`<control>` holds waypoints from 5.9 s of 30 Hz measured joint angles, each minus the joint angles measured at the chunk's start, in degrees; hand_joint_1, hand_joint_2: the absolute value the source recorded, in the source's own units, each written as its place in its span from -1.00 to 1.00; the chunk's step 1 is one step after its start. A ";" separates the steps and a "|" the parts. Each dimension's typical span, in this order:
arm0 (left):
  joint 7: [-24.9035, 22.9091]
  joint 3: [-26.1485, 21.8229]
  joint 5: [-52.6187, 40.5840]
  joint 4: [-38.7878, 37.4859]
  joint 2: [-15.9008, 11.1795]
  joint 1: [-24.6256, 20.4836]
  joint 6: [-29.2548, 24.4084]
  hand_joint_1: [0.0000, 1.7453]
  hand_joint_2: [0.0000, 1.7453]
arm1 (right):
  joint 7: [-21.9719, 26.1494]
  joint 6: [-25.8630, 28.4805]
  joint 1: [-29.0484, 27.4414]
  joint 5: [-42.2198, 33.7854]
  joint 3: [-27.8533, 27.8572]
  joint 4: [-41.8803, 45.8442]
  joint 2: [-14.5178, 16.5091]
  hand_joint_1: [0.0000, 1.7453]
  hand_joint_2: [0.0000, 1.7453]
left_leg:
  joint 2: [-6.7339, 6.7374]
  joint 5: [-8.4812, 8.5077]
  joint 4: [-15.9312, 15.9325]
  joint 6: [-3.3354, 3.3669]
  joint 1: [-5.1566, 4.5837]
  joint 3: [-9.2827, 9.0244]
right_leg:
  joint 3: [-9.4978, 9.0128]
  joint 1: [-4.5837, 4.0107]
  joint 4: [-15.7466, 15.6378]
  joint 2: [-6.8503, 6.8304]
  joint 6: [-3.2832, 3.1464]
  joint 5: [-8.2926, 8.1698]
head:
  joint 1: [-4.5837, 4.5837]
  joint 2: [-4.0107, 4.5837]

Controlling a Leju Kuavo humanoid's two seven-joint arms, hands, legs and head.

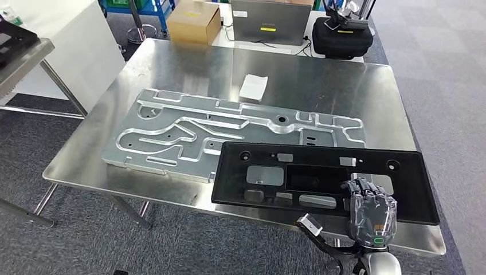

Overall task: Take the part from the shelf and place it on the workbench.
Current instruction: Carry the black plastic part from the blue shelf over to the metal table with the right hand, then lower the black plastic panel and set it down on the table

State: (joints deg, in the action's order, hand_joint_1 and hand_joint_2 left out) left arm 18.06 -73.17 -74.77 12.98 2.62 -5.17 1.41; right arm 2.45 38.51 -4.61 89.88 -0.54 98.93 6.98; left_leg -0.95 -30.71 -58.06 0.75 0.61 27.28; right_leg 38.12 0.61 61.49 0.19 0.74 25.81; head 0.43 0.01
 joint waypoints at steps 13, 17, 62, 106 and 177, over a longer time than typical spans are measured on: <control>0.29 1.75 -2.43 -0.02 -0.41 -0.60 0.26 -1.00 1.00 | -7.91 -7.70 16.64 -6.21 -6.73 -16.36 -3.50 1.00 1.00 | 0.51 -0.65 -9.46 -1.58 -0.08 9.79 | -5.93 -0.65 -2.59 0.41 -2.99 2.07 | -0.50 -0.01; 0.22 2.63 -3.19 -0.02 -0.96 -0.84 0.75 -1.00 1.00 | -8.19 -11.19 25.11 -7.03 -7.91 -24.82 -4.04 1.00 1.00 | 0.66 6.65 -1.47 -0.28 -0.90 9.19 | -6.58 -0.82 -2.57 0.65 -2.41 3.01 | -0.09 -0.01; 0.58 4.61 -2.02 -0.04 -1.27 -1.11 2.36 -1.00 -1.00 | -9.39 -11.36 36.84 -8.44 -11.97 -47.39 -5.40 -1.00 1.00 | 0.59 5.97 -0.58 -0.23 0.07 6.52 | -4.12 0.17 -2.27 0.02 -0.05 0.26 | -0.26 -0.01; -0.06 3.22 0.46 -0.31 -0.96 -0.68 3.22 -1.00 -1.00 | -6.35 -6.62 25.72 -8.54 -11.77 -36.42 -4.92 -1.00 -1.00 | 0.97 1.98 -7.49 -3.03 0.56 4.11 | 0.12 -0.38 -3.89 -1.17 -1.87 -4.36 | -0.56 -0.01; 8.50 -11.62 10.12 0.62 -2.99 0.23 -1.69 -1.00 -1.00 | 21.01 -26.69 5.25 -60.85 70.68 -79.13 4.81 -1.00 -1.00 | 1.45 2.72 1.62 1.90 -0.36 2.08 | -1.36 -0.72 7.59 -0.58 -0.02 8.92 | -0.16 -0.01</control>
State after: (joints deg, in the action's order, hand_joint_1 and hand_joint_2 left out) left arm 26.56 -84.79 -64.65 13.59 -0.38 -4.94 -0.28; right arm 23.46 11.82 0.64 29.03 70.14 19.80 11.79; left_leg 0.50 -27.99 -56.44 2.65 0.24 29.36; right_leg 36.76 -0.11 69.08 -0.39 0.72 34.73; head 0.27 0.00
